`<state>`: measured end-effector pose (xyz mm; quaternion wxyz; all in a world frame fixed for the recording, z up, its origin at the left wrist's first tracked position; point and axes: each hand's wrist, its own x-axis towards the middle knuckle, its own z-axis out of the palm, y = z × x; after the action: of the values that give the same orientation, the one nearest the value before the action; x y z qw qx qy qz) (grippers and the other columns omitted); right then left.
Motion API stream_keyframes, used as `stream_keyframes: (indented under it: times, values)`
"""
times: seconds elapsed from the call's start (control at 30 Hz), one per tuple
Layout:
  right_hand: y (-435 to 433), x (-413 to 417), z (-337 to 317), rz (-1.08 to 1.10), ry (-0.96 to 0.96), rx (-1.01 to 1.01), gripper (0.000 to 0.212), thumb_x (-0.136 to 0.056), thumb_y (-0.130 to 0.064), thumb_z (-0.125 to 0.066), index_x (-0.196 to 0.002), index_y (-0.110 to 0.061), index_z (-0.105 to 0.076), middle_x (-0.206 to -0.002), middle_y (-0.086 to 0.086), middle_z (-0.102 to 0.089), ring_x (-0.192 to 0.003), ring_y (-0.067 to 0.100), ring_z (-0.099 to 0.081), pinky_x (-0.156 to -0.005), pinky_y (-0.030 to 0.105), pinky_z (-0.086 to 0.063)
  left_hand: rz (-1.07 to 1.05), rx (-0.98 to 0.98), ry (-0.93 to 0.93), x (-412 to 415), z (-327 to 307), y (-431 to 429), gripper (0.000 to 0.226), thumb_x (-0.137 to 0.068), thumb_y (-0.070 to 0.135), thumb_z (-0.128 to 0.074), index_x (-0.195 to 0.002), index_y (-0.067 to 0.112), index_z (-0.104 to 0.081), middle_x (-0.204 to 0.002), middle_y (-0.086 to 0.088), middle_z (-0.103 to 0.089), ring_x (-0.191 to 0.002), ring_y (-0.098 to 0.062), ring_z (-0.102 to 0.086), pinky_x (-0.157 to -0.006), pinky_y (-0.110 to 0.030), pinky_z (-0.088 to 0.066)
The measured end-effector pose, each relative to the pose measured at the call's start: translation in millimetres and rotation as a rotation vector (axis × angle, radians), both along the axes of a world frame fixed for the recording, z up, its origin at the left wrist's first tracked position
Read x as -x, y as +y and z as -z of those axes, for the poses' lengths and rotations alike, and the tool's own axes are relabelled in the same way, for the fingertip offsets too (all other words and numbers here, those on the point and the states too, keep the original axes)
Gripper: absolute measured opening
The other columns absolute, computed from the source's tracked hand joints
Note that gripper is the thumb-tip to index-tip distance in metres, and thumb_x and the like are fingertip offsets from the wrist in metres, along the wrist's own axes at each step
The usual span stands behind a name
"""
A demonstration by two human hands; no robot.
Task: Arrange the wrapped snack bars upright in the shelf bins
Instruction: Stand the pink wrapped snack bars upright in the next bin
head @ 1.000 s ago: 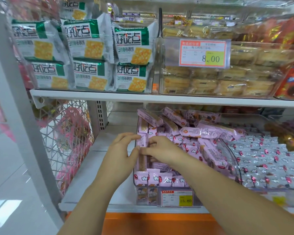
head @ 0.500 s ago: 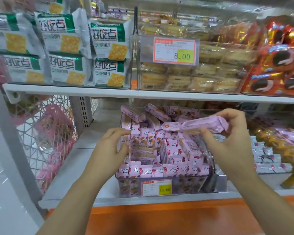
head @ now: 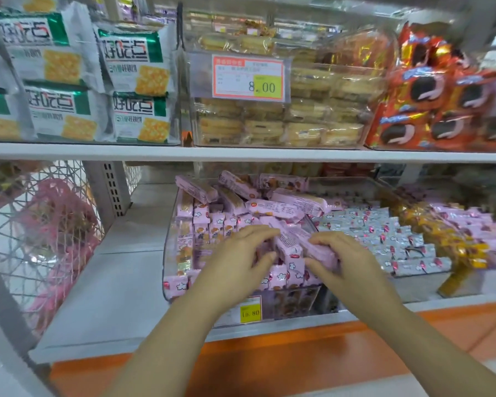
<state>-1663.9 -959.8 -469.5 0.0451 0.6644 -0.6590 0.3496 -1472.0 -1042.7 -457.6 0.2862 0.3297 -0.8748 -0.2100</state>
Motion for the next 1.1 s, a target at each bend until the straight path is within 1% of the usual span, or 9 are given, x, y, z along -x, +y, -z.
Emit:
stream_keyframes:
  times: [0.17, 0.27, 0.43, 0.53, 0.7, 0.83, 0.97, 1.03, 1.1]
  values:
    - [2, 11, -9, -0.011, -0.179, 0.021, 0.031, -0.089, -0.04, -0.05, -0.112, -0.024, -0.064, -0.109, -0.023, -0.057, -0.103, 0.0, -0.051, -0.086, 0.014, -0.039, 0.029, -0.019, -0.012, 9, 1, -2, 0.04, -0.096, 0.027, -0.05, -0.136, 0.033, -0.046, -0.14, 0.016, -0.042, -0.127, -0.003, -0.036, -0.099, -0.012, -0.024]
    - [-24, 36, -21, 0.104, -0.269, 0.025, 0.021, -0.095, -0.024, -0.054, -0.114, -0.021, -0.061, -0.115, -0.006, -0.06, -0.103, 0.009, -0.054, -0.083, 0.02, -0.04, 0.022, -0.02, 0.013, 7, 0, -5, 0.037, -0.096, 0.025, -0.05, -0.132, 0.032, -0.05, -0.134, 0.017, -0.046, -0.116, 0.003, -0.04, -0.093, -0.009, -0.026]
    - [-106, 89, -20, 0.259, -0.089, -0.271, 0.047, -0.091, -0.009, -0.05, -0.137, -0.014, -0.043, -0.128, 0.019, -0.054, -0.119, 0.036, -0.048, -0.095, 0.04, -0.042, -0.009, -0.037, 0.045, 3, 2, -16, 0.032, -0.095, 0.024, -0.052, -0.125, 0.034, -0.054, -0.124, 0.021, -0.048, -0.113, 0.005, -0.042, -0.09, -0.005, -0.031]
    - [-130, 101, -12, 0.26, 0.027, -0.39, 0.054, -0.09, -0.008, -0.05, -0.142, -0.018, -0.037, -0.116, 0.023, -0.06, -0.108, 0.038, -0.054, -0.086, 0.039, -0.047, -0.031, -0.03, 0.046, 3, 2, -20, 0.03, -0.094, 0.025, -0.053, -0.123, 0.034, -0.055, -0.116, 0.024, -0.047, -0.109, 0.007, -0.042, -0.084, 0.006, -0.025]
    - [-127, 106, -15, 0.316, 0.032, -0.275, 0.039, -0.092, -0.004, -0.05, -0.13, -0.012, -0.053, -0.095, 0.02, -0.063, -0.073, 0.027, -0.052, -0.065, 0.028, -0.04, -0.05, -0.016, 0.039, 4, 0, -23, 0.029, -0.094, 0.027, -0.053, -0.122, 0.034, -0.056, -0.115, 0.025, -0.047, -0.105, 0.009, -0.041, -0.083, 0.007, -0.024]
    - [-115, 110, -15, 0.249, 0.02, -0.289, 0.034, -0.091, -0.01, -0.058, -0.125, -0.01, -0.056, -0.101, 0.015, -0.061, -0.067, 0.024, -0.052, -0.058, 0.026, -0.039, -0.059, -0.006, 0.036, 4, -2, -21, 0.029, -0.094, 0.027, -0.053, -0.122, 0.033, -0.057, -0.114, 0.026, -0.046, -0.104, 0.01, -0.042, -0.081, 0.008, -0.024]
    - [-117, 111, -16, 0.256, -0.006, -0.362, 0.032, -0.091, -0.016, -0.06, -0.121, -0.01, -0.053, -0.108, 0.017, -0.061, -0.076, 0.024, -0.054, -0.063, 0.026, -0.041, -0.062, -0.012, 0.037, 4, -1, -19, 0.029, -0.094, 0.027, -0.052, -0.123, 0.033, -0.056, -0.112, 0.028, -0.044, -0.104, 0.011, -0.041, -0.08, 0.008, -0.023]
    - [-118, 110, -14, 0.267, 0.012, -0.347, 0.034, -0.089, -0.02, -0.062, -0.12, -0.008, -0.053, -0.109, 0.017, -0.06, -0.095, 0.03, -0.053, -0.074, 0.029, -0.042, -0.063, -0.014, 0.031, 4, -1, -20, 0.03, -0.094, 0.027, -0.052, -0.123, 0.033, -0.056, -0.114, 0.025, -0.046, -0.107, 0.006, -0.044, -0.082, 0.002, -0.027]
    - [-114, 111, -13, 0.316, 0.002, -0.293, 0.034, -0.088, -0.021, -0.064, -0.118, -0.006, -0.056, -0.103, 0.016, -0.061, -0.095, 0.031, -0.055, -0.076, 0.032, -0.044, -0.061, -0.019, 0.036, 4, -1, -21, 0.029, -0.094, 0.027, -0.052, -0.123, 0.033, -0.056, -0.115, 0.023, -0.047, -0.109, 0.003, -0.046, -0.087, -0.008, -0.03]
